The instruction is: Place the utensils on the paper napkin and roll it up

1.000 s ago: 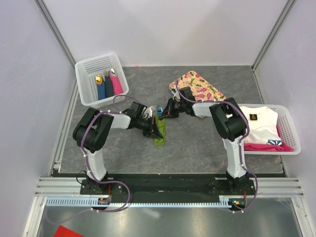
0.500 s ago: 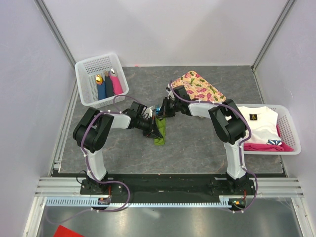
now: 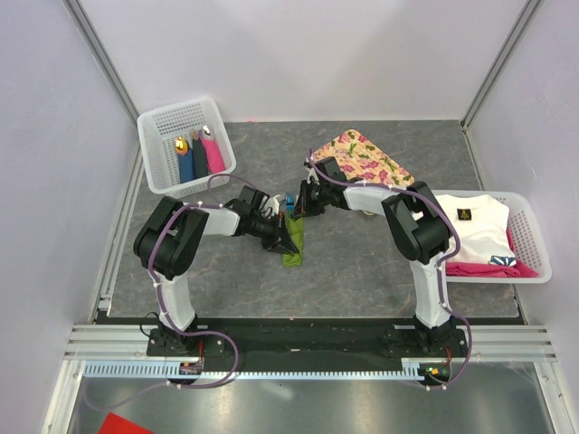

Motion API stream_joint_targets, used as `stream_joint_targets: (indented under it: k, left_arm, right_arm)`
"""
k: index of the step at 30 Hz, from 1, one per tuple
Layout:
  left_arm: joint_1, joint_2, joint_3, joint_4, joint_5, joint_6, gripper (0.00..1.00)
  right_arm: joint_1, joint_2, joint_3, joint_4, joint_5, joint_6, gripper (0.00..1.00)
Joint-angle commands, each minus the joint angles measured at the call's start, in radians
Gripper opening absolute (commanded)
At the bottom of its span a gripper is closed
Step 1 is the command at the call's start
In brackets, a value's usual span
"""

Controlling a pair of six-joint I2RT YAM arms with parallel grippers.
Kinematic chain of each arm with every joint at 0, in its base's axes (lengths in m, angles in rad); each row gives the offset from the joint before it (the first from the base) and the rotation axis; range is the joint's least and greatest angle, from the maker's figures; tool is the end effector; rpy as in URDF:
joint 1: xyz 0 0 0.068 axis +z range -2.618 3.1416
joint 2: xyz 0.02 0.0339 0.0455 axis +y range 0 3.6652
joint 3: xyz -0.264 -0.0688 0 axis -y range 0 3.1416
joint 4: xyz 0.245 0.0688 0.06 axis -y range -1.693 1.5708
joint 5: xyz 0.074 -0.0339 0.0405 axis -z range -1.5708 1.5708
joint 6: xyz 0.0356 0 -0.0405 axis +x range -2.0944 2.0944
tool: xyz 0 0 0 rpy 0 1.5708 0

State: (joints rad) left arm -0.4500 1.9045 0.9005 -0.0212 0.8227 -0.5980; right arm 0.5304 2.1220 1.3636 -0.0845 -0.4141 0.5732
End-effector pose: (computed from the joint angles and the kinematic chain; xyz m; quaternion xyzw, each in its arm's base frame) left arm 0.2944 -0.1712 0.1045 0.0422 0.8882 -0.4570 0.0212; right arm 0.3795 0.2391 0.1339 -0.0536 0.9159 0.3462 0.1960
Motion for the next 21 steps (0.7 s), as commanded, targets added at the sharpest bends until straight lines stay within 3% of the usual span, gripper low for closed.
stream_joint_targets:
  k: [1, 10, 21]
  left_arm:
    - [0.008, 0.034, -0.006, -0.039, -0.092, 0.053, 0.02]
    - [0.008, 0.028, -0.009, -0.036, -0.092, 0.056, 0.02]
    - [0.008, 0.027, -0.012, -0.033, -0.089, 0.058, 0.02]
  right_arm:
    - [0.003, -0.01, 0.038, -0.069, 0.052, -0.068, 0.04]
    - [0.003, -0.066, 0.052, 0.038, -0.017, -0.001, 0.05]
    - [0.01, -0.019, 0.068, 0.071, -0.034, 0.048, 0.06]
